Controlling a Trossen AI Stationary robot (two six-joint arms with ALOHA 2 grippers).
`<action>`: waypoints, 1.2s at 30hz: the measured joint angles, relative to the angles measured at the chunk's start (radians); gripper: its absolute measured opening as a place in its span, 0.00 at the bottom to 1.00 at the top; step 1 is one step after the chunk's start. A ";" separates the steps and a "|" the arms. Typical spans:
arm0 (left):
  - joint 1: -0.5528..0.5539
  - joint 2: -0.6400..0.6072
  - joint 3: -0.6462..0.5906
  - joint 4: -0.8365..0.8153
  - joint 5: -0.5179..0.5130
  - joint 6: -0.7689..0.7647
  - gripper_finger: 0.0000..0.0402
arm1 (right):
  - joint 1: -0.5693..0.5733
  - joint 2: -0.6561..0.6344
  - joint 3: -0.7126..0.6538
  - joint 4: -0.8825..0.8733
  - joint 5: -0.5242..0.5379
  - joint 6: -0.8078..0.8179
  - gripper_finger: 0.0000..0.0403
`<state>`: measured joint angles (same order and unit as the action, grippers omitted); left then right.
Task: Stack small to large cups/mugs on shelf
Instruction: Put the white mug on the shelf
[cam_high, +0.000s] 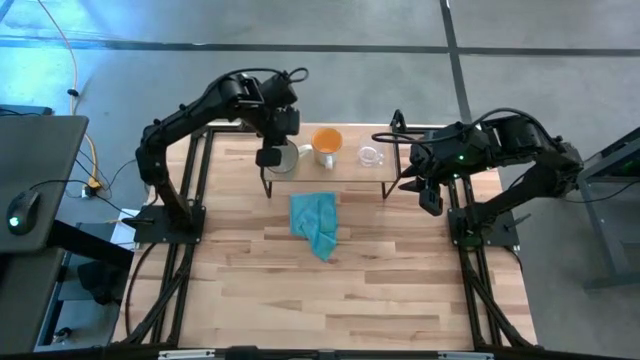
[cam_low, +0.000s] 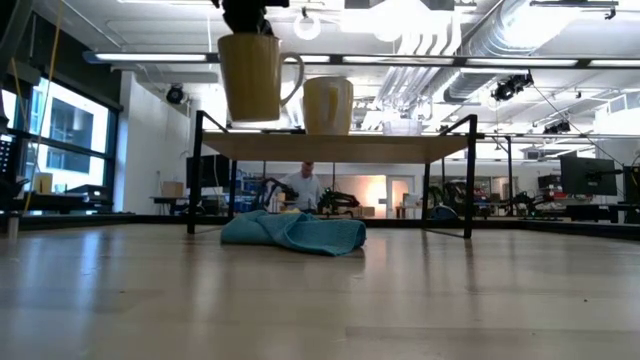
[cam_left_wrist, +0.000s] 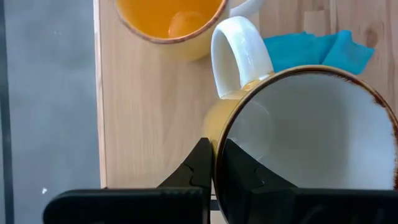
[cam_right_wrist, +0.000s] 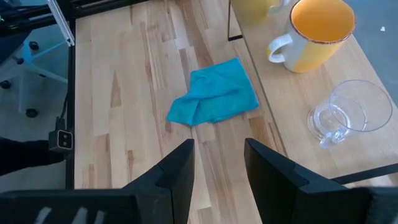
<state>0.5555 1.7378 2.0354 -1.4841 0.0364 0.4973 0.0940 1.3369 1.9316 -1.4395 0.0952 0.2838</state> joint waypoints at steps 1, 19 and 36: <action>0.004 0.000 0.000 0.000 0.000 0.001 0.01 | 0.000 0.000 0.000 0.000 0.000 -0.001 0.33; 0.074 0.001 0.000 0.001 0.000 0.018 0.01 | 0.000 0.000 0.000 0.000 -0.001 -0.004 0.33; 0.144 0.009 -0.001 0.021 0.068 -0.057 0.01 | 0.000 0.000 0.000 0.001 0.000 -0.023 0.33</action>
<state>0.6997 1.7473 2.0346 -1.4633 0.1048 0.4403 0.0940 1.3365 1.9316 -1.4387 0.0948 0.2607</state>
